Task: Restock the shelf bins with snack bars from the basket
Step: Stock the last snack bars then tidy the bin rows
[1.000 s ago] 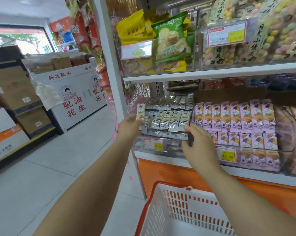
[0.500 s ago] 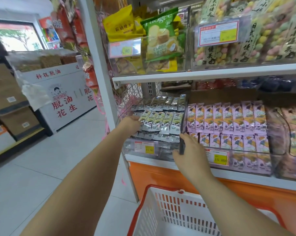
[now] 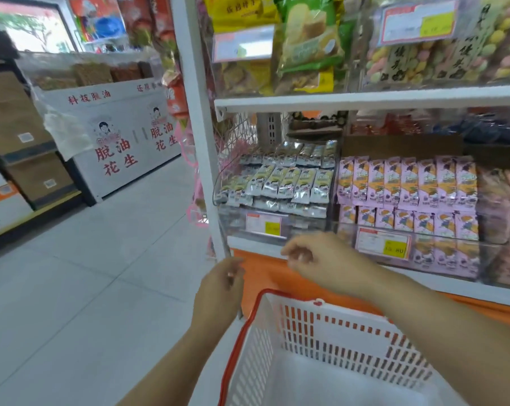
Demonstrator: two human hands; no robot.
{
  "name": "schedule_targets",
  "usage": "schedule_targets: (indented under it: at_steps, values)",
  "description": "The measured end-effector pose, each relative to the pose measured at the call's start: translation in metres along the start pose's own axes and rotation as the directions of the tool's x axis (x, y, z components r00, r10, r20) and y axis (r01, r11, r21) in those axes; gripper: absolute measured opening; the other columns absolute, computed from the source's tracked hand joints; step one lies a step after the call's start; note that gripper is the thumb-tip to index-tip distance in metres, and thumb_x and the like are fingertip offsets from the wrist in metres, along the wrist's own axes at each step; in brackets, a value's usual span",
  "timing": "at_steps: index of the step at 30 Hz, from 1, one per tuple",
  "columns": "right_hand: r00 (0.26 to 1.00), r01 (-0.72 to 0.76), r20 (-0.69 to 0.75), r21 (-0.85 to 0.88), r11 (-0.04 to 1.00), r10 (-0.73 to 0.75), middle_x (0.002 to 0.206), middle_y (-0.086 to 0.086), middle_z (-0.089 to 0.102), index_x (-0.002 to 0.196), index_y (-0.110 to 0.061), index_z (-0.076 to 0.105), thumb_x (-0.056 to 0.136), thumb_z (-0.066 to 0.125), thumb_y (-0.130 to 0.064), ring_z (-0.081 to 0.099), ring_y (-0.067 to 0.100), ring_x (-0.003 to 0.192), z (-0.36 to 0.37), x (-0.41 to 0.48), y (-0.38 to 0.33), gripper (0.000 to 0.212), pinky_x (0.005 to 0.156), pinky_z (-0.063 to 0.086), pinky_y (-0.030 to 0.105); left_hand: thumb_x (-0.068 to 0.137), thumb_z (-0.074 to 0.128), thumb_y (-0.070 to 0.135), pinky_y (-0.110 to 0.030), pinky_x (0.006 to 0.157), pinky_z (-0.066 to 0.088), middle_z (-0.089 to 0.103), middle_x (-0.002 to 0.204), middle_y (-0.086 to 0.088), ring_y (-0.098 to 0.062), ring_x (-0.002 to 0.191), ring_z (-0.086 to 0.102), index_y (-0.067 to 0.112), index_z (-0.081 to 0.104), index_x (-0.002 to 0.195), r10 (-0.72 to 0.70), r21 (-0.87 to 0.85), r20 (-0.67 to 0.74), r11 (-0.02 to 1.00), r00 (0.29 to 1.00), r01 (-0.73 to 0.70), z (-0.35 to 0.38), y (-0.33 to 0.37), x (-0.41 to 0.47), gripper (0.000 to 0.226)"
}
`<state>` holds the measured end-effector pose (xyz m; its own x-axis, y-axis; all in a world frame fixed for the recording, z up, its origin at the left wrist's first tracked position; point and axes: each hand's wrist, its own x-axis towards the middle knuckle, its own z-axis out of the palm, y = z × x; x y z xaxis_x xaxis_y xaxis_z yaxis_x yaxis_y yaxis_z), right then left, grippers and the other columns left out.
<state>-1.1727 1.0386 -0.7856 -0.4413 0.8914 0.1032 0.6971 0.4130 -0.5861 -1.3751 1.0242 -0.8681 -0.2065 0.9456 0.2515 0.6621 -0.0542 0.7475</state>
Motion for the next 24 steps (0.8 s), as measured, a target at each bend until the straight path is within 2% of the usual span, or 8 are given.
schedule_targets:
  at_steps: [3,6,9,12,14,19,21,24]
  values:
    - [0.983,-0.053,0.169,-0.066,0.996,0.064,0.111,-0.007,0.065,0.114,-0.021,0.065,0.092,0.055,-0.018,0.057,0.003,0.088,0.039,-0.010,0.037,0.025,0.077,0.042,0.013,0.095,0.048,0.020,-0.029,0.079,0.050,0.066,0.100,0.014,-0.003,0.083,0.061,0.029,0.062,0.117,-0.107,0.048,0.051,0.993,0.993,0.104,0.018,-0.038,-0.026,0.028]
    - [0.937,-0.176,0.300,-0.036,0.984,0.179,0.102,-0.007,0.064,0.109,-0.017,0.068,0.090,0.055,-0.013,0.061,0.011,0.091,0.086,-0.024,0.081,0.023,0.074,0.043,0.012,0.093,0.051,0.016,-0.030,0.089,0.047,0.064,0.114,0.006,-0.013,0.101,0.059,0.024,0.064,0.118,-0.074,0.132,0.181,0.990,0.981,0.050,0.039,-0.073,-0.043,0.029]
    - [0.878,-0.276,0.397,-0.038,0.960,0.268,0.105,-0.008,0.059,0.114,-0.016,0.065,0.093,0.052,-0.016,0.058,0.010,0.094,0.136,-0.043,0.119,0.025,0.075,0.043,0.013,0.090,0.052,0.012,-0.029,0.094,0.043,0.061,0.118,-0.003,-0.023,0.110,0.054,0.016,0.063,0.121,-0.019,0.176,0.290,0.984,0.957,-0.034,0.059,-0.099,-0.058,0.033]
    - [0.746,-0.300,0.596,-0.095,0.949,0.296,0.121,-0.003,0.058,0.125,-0.019,0.058,0.096,0.050,-0.026,0.055,0.010,0.098,0.185,-0.061,0.141,0.031,0.078,0.038,0.013,0.087,0.056,0.004,-0.026,0.094,0.037,0.058,0.122,-0.004,-0.025,0.112,0.051,0.014,0.060,0.125,-0.009,0.186,0.276,0.982,0.961,-0.044,0.073,-0.111,-0.067,0.039]
    - [0.632,-0.293,0.714,-0.139,0.946,0.301,0.128,-0.001,0.056,0.130,-0.017,0.054,0.096,0.052,-0.031,0.054,0.014,0.110,0.215,-0.073,0.147,0.037,0.086,0.038,0.016,0.087,0.056,0.005,-0.028,0.093,0.043,0.053,0.124,0.001,-0.020,0.113,0.053,0.017,0.059,0.125,-0.003,0.164,0.261,0.986,0.965,-0.041,0.078,-0.113,-0.072,0.040]
    - [0.461,-0.392,0.831,-0.124,0.912,0.312,0.146,0.001,0.040,0.143,-0.016,0.037,0.097,0.050,-0.032,0.043,0.017,0.129,0.266,-0.095,0.157,0.051,0.101,0.032,0.021,0.088,0.055,0.007,-0.030,0.087,0.048,0.050,0.122,0.009,-0.016,0.114,0.052,0.021,0.060,0.121,0.006,0.168,0.238,0.985,0.971,-0.047,0.079,-0.114,-0.072,0.036]
    - [0.415,-0.365,0.869,-0.111,0.925,0.268,0.150,0.002,0.035,0.146,-0.015,0.032,0.098,0.046,-0.034,0.038,0.020,0.134,0.282,-0.103,0.155,0.053,0.108,0.029,0.029,0.088,0.055,0.006,-0.026,0.084,0.045,0.047,0.118,0.014,-0.015,0.113,0.052,0.021,0.061,0.119,0.002,0.165,0.237,0.985,0.972,-0.043,0.079,-0.114,-0.071,0.035]
    - [0.438,-0.305,0.870,-0.094,0.948,0.227,0.131,0.010,0.052,0.128,-0.011,0.048,0.096,0.044,-0.028,0.050,0.028,0.116,0.299,-0.106,0.148,0.037,0.096,0.038,0.037,0.088,0.054,0.006,-0.023,0.084,0.043,0.045,0.115,0.018,-0.013,0.111,0.052,0.022,0.061,0.117,0.007,0.165,0.238,0.985,0.971,-0.048,0.079,-0.113,-0.071,0.034]
